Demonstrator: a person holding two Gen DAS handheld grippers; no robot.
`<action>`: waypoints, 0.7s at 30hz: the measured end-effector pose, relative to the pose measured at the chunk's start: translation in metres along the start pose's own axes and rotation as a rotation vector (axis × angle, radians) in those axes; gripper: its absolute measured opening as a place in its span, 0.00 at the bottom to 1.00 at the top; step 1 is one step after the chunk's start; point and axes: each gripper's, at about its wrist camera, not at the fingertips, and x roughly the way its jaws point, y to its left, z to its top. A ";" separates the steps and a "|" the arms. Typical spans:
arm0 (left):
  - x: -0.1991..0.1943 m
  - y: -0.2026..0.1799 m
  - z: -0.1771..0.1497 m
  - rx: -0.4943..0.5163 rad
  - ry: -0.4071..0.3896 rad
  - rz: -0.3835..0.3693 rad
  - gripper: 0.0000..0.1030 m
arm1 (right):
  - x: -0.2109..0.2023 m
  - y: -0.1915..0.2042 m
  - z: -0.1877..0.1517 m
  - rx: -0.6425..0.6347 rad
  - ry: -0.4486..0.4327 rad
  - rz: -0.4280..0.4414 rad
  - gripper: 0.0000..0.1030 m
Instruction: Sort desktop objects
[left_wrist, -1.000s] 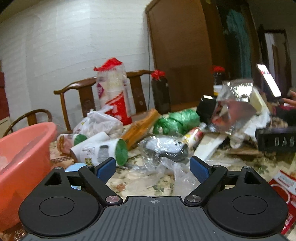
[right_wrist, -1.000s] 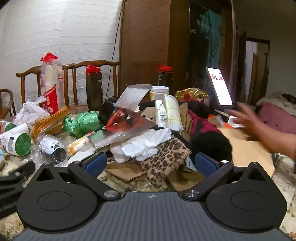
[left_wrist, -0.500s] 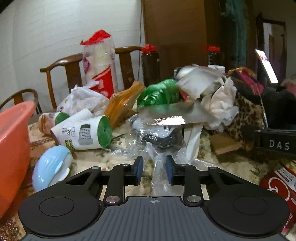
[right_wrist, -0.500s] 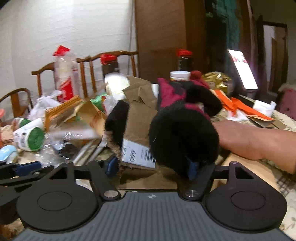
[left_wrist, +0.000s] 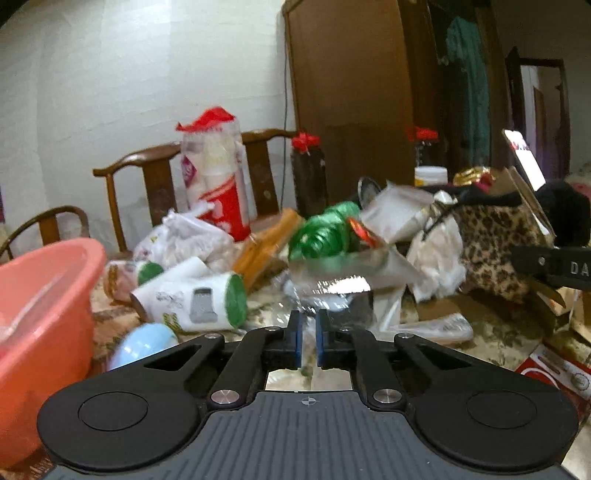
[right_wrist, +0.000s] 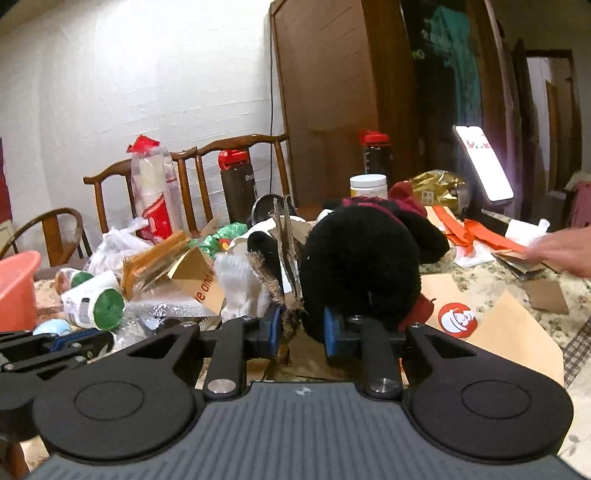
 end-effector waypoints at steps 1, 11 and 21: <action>-0.002 0.002 0.002 -0.001 -0.008 0.007 0.02 | -0.002 -0.002 0.000 0.007 -0.007 0.000 0.24; -0.021 -0.005 0.009 0.040 -0.050 0.016 0.15 | -0.030 -0.007 0.003 0.015 -0.067 0.083 0.23; -0.031 -0.027 0.008 0.113 -0.113 -0.051 0.84 | -0.037 -0.006 -0.017 -0.110 -0.003 0.065 0.68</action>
